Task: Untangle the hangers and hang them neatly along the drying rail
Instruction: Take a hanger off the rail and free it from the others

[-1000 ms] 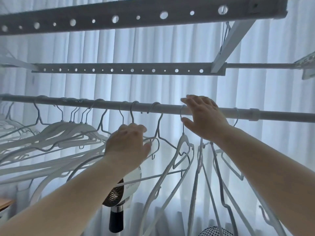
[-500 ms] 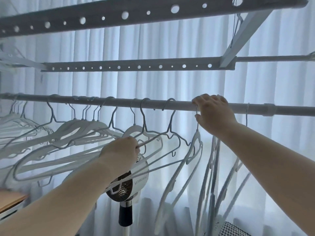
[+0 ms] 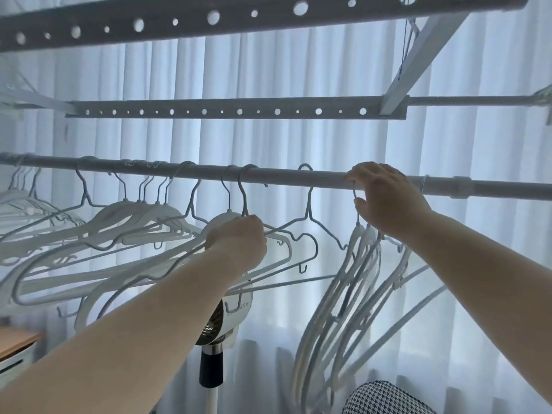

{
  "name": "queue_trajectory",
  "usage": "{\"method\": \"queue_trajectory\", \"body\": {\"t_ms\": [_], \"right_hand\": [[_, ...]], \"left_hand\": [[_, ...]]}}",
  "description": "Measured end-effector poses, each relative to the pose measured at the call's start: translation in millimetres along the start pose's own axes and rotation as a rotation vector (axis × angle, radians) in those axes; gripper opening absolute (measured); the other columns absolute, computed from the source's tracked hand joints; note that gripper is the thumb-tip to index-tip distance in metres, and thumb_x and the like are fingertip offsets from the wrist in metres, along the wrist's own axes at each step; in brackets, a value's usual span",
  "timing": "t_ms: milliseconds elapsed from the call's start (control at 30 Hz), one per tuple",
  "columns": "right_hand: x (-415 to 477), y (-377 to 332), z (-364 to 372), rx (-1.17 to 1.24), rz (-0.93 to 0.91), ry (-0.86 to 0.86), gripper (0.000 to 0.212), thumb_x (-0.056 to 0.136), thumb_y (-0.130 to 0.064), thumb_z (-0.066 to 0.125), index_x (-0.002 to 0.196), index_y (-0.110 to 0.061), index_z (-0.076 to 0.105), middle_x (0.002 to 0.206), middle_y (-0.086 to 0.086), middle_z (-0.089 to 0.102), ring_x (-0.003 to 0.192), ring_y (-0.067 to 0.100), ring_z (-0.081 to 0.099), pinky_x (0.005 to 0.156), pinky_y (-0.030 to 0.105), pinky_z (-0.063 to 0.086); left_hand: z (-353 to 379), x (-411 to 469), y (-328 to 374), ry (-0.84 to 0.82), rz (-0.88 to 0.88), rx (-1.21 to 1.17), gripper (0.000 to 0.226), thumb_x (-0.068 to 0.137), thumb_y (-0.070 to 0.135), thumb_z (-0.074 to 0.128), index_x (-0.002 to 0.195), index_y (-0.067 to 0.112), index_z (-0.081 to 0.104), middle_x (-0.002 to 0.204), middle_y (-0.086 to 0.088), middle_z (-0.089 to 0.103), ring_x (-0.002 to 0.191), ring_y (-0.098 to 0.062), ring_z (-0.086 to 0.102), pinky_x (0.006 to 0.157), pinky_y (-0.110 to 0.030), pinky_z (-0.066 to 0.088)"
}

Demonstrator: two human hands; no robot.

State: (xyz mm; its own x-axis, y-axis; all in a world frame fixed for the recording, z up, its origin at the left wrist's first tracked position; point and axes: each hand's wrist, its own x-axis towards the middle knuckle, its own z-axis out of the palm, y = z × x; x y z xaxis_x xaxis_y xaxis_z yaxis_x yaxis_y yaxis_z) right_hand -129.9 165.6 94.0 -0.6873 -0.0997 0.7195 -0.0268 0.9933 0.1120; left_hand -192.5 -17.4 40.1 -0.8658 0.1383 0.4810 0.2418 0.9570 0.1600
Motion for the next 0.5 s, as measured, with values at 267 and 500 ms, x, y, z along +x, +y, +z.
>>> {"method": "queue_trajectory", "body": {"t_ms": [267, 500], "right_hand": [[-19, -20, 1, 0.075, -0.107, -0.080, 0.046, 0.092, -0.019, 0.050, 0.136, -0.018, 0.039, 0.145, 0.000, 0.039, 0.137, 0.019, 0.030, 0.113, 0.029, 0.020], [-29, -70, -14, 0.141, -0.155, -0.273, 0.064, 0.089, -0.027, 0.056, 0.144, -0.024, 0.023, 0.151, -0.005, 0.028, 0.134, 0.017, 0.036, 0.100, 0.029, 0.036]], "left_hand": [[15, -39, -26, -0.117, -0.045, -0.021, 0.025, 0.094, 0.021, 0.037, 0.094, 0.013, 0.061, 0.101, -0.007, 0.068, 0.094, -0.027, 0.063, 0.080, -0.034, 0.048], [2, -94, -73, -0.160, -0.012, -0.124, 0.024, 0.093, 0.028, 0.039, 0.090, 0.022, 0.063, 0.094, 0.003, 0.071, 0.081, -0.019, 0.063, 0.079, -0.030, 0.050]]}}
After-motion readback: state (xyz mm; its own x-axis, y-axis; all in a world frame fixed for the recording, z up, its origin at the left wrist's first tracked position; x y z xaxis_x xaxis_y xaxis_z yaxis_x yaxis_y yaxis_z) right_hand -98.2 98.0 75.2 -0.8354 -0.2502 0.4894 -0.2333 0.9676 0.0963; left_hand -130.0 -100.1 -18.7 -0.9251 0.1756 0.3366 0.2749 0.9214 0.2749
